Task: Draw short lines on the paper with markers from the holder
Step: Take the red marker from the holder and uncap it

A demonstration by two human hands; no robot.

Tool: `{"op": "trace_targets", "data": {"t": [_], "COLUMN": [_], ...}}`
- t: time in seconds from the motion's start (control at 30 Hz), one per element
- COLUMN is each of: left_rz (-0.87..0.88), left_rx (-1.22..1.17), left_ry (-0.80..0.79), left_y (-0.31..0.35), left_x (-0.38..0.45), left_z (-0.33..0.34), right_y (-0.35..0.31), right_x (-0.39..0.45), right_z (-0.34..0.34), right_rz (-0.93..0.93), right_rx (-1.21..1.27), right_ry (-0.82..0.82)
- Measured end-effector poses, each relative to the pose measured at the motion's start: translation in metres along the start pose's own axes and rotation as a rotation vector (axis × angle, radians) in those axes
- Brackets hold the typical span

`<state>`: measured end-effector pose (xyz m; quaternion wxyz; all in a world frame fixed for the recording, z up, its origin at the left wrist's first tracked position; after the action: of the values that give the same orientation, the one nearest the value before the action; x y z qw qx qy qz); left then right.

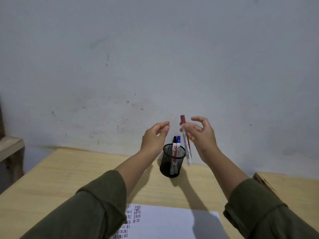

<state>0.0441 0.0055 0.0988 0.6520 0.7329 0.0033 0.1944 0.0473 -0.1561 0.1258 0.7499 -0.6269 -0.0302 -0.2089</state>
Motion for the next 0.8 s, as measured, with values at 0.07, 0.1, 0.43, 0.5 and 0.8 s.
{"op": "trace_targets", "data": {"t": [0.07, 0.1, 0.43, 0.5, 0.8], "left_rz": [-0.034, -0.051, -0.327, -0.396, -0.519], "left_rx": [-0.080, -0.099, -0.274, -0.311, -0.411], "left_ry": [-0.075, -0.115, 0.016, 0.114, 0.067], "left_y": [0.013, 0.016, -0.014, -0.025, -0.035], "left_x": [-0.014, -0.023, -0.092, -0.103, -0.163], "left_z": [-0.001, -0.002, -0.057, -0.072, -0.074], "right_y": [0.006, 0.008, 0.008, 0.007, 0.017], "right_x": [-0.021, -0.034, -0.140, -0.160, -0.213], "right_z": [0.007, 0.009, 0.014, 0.010, 0.008], "right_rz": [0.087, 0.120, 0.314, 0.358, 0.317], "right_rx": [0.010, 0.005, -0.119, -0.070, 0.280], "right_ry": [-0.081, -0.111, -0.388, -0.429, -0.203]}}
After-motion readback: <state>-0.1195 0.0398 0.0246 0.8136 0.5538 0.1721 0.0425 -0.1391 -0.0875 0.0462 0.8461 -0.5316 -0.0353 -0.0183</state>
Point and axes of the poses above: each hand's wrist, its own x-axis towards the middle knuckle, its own z-axis out of the palm, y = z × x, the point moved 8 cm from there along x, towards the middle knuckle, and after that the axes turned 11 degrees about y, right-handed, at the moved point
